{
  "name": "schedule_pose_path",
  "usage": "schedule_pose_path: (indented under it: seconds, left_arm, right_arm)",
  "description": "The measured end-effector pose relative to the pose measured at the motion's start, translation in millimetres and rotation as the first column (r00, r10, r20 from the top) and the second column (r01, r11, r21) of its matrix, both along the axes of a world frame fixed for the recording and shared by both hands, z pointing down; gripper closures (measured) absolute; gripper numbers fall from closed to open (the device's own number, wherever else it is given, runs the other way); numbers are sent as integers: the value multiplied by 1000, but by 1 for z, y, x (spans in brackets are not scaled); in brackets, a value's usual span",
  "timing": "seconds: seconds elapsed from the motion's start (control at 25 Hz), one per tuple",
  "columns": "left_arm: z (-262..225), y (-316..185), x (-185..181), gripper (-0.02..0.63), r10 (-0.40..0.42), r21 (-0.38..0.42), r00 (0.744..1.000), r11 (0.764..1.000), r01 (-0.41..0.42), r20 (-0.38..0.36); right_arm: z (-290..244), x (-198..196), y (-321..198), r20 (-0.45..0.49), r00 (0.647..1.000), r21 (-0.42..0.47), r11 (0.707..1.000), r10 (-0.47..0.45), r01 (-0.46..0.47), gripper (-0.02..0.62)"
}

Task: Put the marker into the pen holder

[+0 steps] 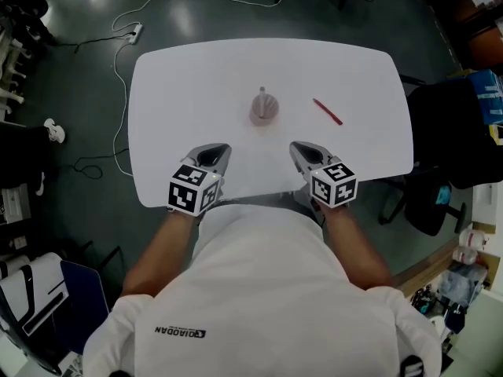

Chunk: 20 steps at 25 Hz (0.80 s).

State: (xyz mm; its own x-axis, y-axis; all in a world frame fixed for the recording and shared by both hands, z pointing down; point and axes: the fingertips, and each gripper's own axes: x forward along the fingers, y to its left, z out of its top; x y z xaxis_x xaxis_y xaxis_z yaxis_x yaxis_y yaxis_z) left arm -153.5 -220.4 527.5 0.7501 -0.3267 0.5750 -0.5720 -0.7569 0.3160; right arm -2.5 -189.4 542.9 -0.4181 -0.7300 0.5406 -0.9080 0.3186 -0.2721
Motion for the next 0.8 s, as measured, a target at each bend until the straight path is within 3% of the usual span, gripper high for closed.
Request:
schedule_pose_path:
  seconds: [0.2, 0.48, 0.8]
  left_arm:
    - [-2, -1, 12, 578, -7, 14, 1000, 1000, 7, 2]
    - [-4, 10, 23, 578, -85, -2, 996, 996, 85, -6]
    - [-1, 8, 58, 578, -137, -3, 990, 991, 137, 25]
  right_arm:
    - [3, 14, 5, 11, 1000, -7, 1000, 4, -4, 575]
    - [1, 20, 10, -9, 995, -27, 994, -104, 104, 575]
    - [6, 58, 12, -67, 981, -27, 983, -181, 180, 577]
